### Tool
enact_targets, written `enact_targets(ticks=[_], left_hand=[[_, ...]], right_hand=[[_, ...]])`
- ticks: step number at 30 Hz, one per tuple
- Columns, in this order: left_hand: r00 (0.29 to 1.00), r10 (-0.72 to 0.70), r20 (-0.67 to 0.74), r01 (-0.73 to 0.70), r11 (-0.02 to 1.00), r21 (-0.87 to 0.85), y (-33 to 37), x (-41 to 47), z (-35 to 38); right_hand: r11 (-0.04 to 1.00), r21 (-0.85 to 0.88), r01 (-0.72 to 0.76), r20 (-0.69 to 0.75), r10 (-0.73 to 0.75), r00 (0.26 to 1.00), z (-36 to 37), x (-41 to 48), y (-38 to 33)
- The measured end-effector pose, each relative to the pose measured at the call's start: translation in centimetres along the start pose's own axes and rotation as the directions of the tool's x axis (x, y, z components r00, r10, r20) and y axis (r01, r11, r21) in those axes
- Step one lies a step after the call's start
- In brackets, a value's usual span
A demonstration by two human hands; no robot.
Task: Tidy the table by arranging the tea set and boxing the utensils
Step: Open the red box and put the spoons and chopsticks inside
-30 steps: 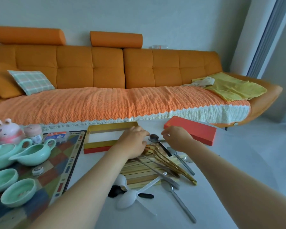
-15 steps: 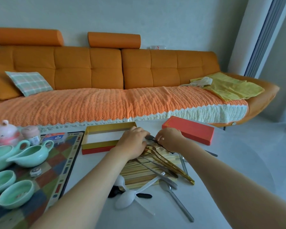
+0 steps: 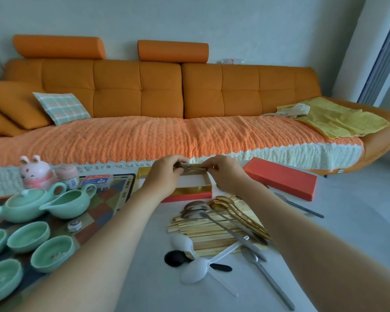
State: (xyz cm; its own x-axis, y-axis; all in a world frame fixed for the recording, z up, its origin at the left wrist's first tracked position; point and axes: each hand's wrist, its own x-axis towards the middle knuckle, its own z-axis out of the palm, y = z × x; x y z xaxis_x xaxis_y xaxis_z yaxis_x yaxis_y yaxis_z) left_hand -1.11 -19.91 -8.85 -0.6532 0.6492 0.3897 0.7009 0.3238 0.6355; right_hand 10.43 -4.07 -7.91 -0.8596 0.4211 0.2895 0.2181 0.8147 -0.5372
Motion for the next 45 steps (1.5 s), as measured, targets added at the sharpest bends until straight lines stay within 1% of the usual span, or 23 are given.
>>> enact_targets(ticks=[2,4,6,8,9,10,12,15,16,18,20,22,24,26,27,29,30,32,35,36,39,41,45], left_hand=[[0.998,-0.053,-0.016,0.054,0.998,0.017,-1.5,-0.1,-1.0],[0.996,-0.087,0.001,0.087,0.993,0.074,-2.9,-0.4,-1.7],[0.992,-0.119,0.05,0.108,0.975,0.192,-4.0,-0.6,-2.1],[0.981,-0.154,0.118,0.104,0.932,0.348,-4.8,-0.9,-2.4],[0.976,-0.165,0.141,0.097,0.913,0.396,-4.9,-1.1,-2.4],[0.973,-0.168,0.158,0.09,0.908,0.409,-5.0,-1.2,-2.4],[0.966,-0.156,0.206,0.069,0.923,0.378,-4.9,-1.5,-2.4],[0.921,-0.206,0.331,0.095,0.942,0.322,-4.5,-1.8,-2.5],[0.904,-0.229,0.362,0.105,0.938,0.329,-4.4,-1.9,-2.5],[0.884,-0.244,0.398,0.085,0.922,0.377,-4.1,-2.1,-2.5],[0.9,-0.214,0.379,0.041,0.908,0.418,-3.9,-2.4,-2.4],[0.942,-0.128,0.311,-0.026,0.894,0.446,-3.1,-2.7,-2.5],[0.969,-0.012,0.247,-0.103,0.888,0.448,-1.8,-3.0,-2.6],[0.974,0.076,0.214,-0.165,0.886,0.433,-0.7,-3.4,-2.3],[0.973,0.098,0.207,-0.178,0.893,0.414,0.0,-3.8,-2.1],[0.973,0.113,0.203,-0.182,0.915,0.361,1.0,-5.0,-1.7],[0.97,0.121,0.21,-0.187,0.923,0.337,1.3,-5.7,-1.3],[0.959,0.136,0.247,-0.212,0.925,0.314,1.8,-7.1,-0.7],[0.948,0.117,0.297,-0.207,0.934,0.291,2.1,-8.7,-0.2],[0.946,0.109,0.305,-0.195,0.943,0.268,2.1,-9.2,-0.1],[0.94,0.071,0.333,-0.154,0.961,0.23,2.0,-10.8,0.3],[0.939,0.061,0.339,-0.141,0.966,0.218,2.0,-11.3,0.2],[0.955,0.071,0.288,-0.126,0.976,0.176,2.6,-10.9,-0.3]], right_hand=[[1.0,0.01,-0.027,0.007,0.027,1.0,1.0,0.8,-0.6],[0.999,-0.007,-0.042,0.014,0.042,0.999,2.2,1.5,-1.2],[0.998,-0.042,-0.043,0.041,0.045,0.998,3.7,2.0,-1.8],[0.996,-0.069,-0.061,0.073,0.066,0.995,4.9,2.3,-2.3],[0.994,-0.091,-0.068,0.089,0.076,0.993,5.3,2.4,-2.4],[0.991,-0.116,-0.069,0.109,0.082,0.991,5.6,2.5,-2.5],[0.988,-0.136,-0.074,0.144,0.093,0.985,5.8,2.5,-2.6],[0.992,-0.074,-0.104,0.208,0.117,0.971,5.3,2.3,-3.0],[0.993,-0.059,-0.104,0.239,0.115,0.964,5.1,2.0,-3.2],[0.993,-0.092,-0.077,0.307,0.102,0.946,4.7,1.4,-3.5],[0.991,-0.131,-0.042,0.339,0.084,0.937,4.2,0.7,-3.6],[0.992,-0.125,-0.024,0.297,0.061,0.953,3.4,0.0,-3.6],[0.996,-0.093,0.015,0.202,0.004,0.979,2.4,-0.8,-3.9],[0.997,-0.061,0.055,0.131,-0.047,0.99,1.7,-1.4,-4.2],[0.996,-0.063,0.063,0.118,-0.055,0.991,1.4,-1.9,-4.4],[0.992,-0.107,0.064,0.144,-0.048,0.988,0.8,-3.3,-4.5],[0.988,-0.145,0.057,0.18,-0.03,0.983,0.5,-4.1,-4.4],[0.972,-0.233,0.028,0.245,0.03,0.969,0.0,-5.5,-3.8],[0.919,-0.394,-0.012,0.267,0.127,0.955,-0.6,-7.4,-2.5],[0.906,-0.422,-0.027,0.27,0.154,0.95,-0.8,-8.0,-2.1],[0.896,-0.44,-0.067,0.268,0.202,0.942,-0.9,-9.2,-1.2],[0.872,-0.484,-0.076,0.249,0.221,0.943,-0.7,-9.4,-0.9],[0.839,-0.541,-0.059,0.247,0.225,0.943,0.0,-9.4,-0.8]])
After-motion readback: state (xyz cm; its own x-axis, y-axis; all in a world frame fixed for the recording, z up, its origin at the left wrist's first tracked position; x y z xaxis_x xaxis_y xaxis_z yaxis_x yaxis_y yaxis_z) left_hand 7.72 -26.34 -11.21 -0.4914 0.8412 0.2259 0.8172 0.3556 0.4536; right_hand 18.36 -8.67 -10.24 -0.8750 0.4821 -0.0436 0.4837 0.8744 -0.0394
